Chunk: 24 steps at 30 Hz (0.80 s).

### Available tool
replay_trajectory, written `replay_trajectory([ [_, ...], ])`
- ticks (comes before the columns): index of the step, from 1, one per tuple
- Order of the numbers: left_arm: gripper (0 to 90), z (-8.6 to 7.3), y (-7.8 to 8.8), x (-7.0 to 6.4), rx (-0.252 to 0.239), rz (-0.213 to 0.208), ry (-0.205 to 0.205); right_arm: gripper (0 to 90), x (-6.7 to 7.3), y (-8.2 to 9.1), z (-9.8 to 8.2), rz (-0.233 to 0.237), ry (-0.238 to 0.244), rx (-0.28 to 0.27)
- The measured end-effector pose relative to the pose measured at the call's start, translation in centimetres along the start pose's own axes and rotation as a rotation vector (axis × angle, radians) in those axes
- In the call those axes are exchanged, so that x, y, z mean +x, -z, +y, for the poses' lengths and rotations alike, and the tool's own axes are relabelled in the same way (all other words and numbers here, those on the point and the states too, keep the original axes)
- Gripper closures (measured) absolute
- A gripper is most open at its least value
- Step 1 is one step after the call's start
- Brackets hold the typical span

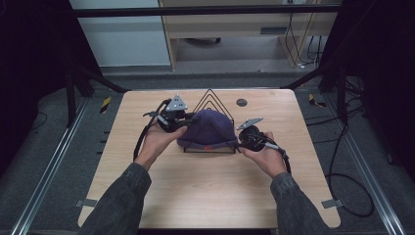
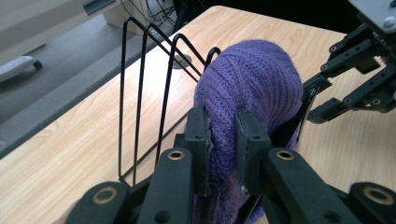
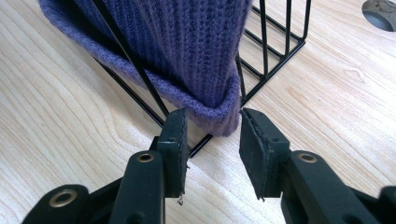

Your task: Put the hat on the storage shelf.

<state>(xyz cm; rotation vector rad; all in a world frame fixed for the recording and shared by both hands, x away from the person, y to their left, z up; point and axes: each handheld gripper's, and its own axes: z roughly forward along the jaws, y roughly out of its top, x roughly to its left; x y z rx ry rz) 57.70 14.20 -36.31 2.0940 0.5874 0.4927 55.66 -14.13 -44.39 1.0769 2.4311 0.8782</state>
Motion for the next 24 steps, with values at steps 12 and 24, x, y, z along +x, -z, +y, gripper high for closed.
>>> replay_trajectory([
  [12,66.2,-0.9,0.9,0.2,-0.016,0.018,0.017,63.2,0.2,1.3,-0.1,0.003,0.01,-0.021],
  [24,53.5,-0.9,2.8,-0.3,-0.033,0.05,0.032,62.7,0.6,3.1,-0.3,0.005,0.018,-0.058],
])
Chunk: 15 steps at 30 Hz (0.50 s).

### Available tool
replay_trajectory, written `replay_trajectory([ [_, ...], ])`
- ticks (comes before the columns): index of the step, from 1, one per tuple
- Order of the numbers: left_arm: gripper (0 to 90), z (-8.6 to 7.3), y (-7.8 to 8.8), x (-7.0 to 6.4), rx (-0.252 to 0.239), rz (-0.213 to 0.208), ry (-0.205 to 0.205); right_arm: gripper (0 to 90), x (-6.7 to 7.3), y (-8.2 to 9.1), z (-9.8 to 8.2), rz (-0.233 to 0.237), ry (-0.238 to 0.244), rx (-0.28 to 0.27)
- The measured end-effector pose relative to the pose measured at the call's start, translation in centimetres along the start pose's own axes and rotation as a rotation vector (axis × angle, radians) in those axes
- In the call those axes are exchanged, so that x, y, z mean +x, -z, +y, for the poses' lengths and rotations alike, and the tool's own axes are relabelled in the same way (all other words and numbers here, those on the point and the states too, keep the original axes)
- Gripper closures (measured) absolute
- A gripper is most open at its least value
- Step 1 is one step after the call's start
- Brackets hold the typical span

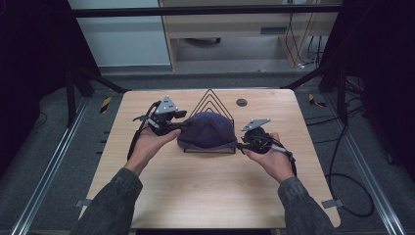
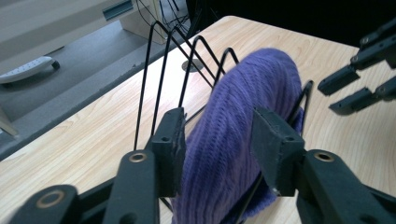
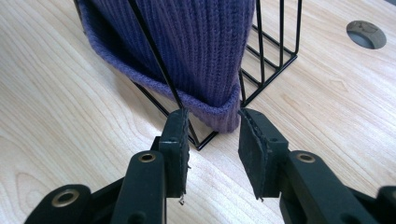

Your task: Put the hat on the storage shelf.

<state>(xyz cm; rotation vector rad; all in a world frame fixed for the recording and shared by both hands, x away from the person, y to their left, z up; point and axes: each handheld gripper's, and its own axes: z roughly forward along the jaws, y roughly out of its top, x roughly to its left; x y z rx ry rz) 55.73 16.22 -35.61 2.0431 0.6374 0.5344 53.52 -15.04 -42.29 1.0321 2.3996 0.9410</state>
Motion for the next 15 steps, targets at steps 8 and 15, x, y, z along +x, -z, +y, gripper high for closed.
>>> replay_trajectory([
  [8,36.6,0.3,1.2,-1.5,0.017,0.021,-0.02,56.7,0.5,1.3,-0.3,0.01,-0.009,-0.039],
  [15,15.1,-0.6,2.0,-3.8,0.071,-0.009,0.001,34.3,2.0,2.9,-0.7,0.018,-0.032,-0.113],
])
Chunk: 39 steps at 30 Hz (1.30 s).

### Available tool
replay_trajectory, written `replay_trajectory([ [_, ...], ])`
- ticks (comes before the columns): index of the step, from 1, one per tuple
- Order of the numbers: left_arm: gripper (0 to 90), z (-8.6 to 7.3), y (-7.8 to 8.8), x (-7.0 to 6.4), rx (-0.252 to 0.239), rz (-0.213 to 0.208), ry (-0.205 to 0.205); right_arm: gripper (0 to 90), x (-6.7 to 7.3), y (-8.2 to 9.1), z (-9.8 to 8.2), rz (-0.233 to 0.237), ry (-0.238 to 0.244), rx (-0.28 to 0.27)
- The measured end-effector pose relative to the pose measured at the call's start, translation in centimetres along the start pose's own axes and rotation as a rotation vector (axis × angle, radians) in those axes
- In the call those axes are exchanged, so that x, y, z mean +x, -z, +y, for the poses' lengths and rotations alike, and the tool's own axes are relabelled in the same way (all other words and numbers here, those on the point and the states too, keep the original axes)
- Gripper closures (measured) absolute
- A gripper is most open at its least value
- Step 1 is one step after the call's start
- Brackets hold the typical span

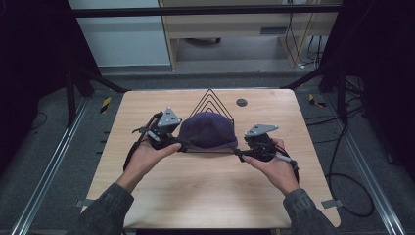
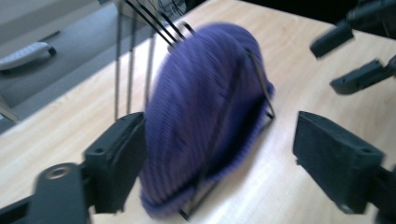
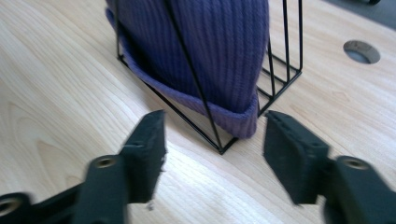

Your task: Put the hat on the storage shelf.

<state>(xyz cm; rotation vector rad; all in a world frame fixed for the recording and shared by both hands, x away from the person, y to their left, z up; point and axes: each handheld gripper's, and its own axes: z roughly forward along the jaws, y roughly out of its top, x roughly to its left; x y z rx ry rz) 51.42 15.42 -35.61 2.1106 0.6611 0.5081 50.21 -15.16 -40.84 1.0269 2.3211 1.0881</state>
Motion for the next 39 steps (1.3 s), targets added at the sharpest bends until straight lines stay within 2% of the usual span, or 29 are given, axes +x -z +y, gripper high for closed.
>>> replay_trajectory([
  [3,10.3,-0.6,0.5,-1.0,0.014,-0.017,-0.002,25.4,0.9,0.8,-0.2,0.011,-0.001,-0.033],
  [7,7.9,-1.7,1.3,-2.0,0.021,-0.035,-0.014,18.1,2.0,1.6,-0.8,0.022,0.005,-0.042],
  [11,7.4,-3.3,1.9,-2.4,0.033,-0.053,-0.006,13.6,2.5,2.0,-1.7,0.023,0.002,-0.036],
  [18,5.2,-6.5,2.8,-2.1,0.053,-0.055,0.006,9.9,2.1,2.4,-4.1,0.04,-0.013,-0.015],
  [22,5.3,-8.8,3.5,-1.3,0.044,-0.057,0.018,8.4,1.2,2.7,-5.9,0.038,-0.007,0.039],
  [28,5.7,-12.0,4.0,0.2,0.105,-0.008,0.075,9.3,0.0,2.8,-8.3,0.035,-0.046,0.084],
  [32,5.7,-13.7,4.2,1.1,0.138,0.025,0.1,12.9,-0.6,2.6,-9.2,0.015,-0.057,0.108],
  [39,6.2,-16.0,4.3,2.8,0.169,0.099,0.143,12.7,-1.9,2.0,-10.1,-0.018,-0.064,0.124],
])
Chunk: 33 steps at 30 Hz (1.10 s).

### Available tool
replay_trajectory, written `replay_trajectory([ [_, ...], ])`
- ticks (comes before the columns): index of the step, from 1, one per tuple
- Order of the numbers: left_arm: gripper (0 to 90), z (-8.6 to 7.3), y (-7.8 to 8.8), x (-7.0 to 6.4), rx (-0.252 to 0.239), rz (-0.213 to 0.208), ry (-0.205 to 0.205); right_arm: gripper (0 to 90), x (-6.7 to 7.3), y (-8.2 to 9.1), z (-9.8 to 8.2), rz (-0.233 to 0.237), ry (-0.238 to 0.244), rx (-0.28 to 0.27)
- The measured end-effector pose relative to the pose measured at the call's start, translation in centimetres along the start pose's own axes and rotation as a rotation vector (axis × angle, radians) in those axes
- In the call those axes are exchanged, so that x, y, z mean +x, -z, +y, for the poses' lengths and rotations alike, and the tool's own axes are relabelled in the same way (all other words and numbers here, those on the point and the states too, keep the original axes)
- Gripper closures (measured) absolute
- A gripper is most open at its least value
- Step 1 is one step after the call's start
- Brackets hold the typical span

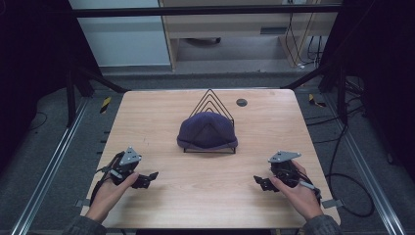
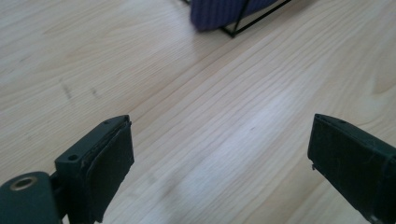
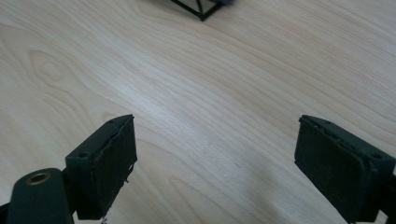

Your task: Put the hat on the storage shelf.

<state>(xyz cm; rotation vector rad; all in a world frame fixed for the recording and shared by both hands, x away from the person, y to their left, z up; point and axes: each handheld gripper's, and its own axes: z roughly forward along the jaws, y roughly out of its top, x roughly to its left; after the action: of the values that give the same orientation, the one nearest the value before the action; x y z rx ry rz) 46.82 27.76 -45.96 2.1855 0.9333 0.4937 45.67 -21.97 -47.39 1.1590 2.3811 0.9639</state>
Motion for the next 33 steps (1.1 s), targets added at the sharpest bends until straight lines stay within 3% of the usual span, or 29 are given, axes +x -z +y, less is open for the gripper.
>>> replay_trajectory([
  [5,6.2,-1.1,-0.5,1.2,0.029,0.021,0.037,12.2,-1.1,-0.5,-0.8,-0.046,-0.03,-0.008],
  [13,6.2,-2.1,-1.3,2.7,0.061,0.051,0.079,12.5,-3.1,-0.5,-2.0,-0.121,-0.12,-0.051],
  [17,5.9,-2.2,-1.6,3.0,0.083,0.054,0.084,12.4,-3.8,-0.7,-2.5,-0.127,-0.169,-0.049],
  [23,5.4,-2.6,-2.0,3.4,0.115,0.049,0.096,11.5,-4.2,-1.1,-2.8,-0.129,-0.197,-0.024],
  [27,5.1,-2.9,-2.6,3.4,0.162,0.041,0.119,10.5,-4.4,-1.5,-3.0,-0.142,-0.199,-0.018],
  [33,0.0,-3.1,-2.8,3.0,0.156,0.046,0.113,8.1,-4.1,-1.7,-3.2,-0.166,-0.185,-0.033],
])
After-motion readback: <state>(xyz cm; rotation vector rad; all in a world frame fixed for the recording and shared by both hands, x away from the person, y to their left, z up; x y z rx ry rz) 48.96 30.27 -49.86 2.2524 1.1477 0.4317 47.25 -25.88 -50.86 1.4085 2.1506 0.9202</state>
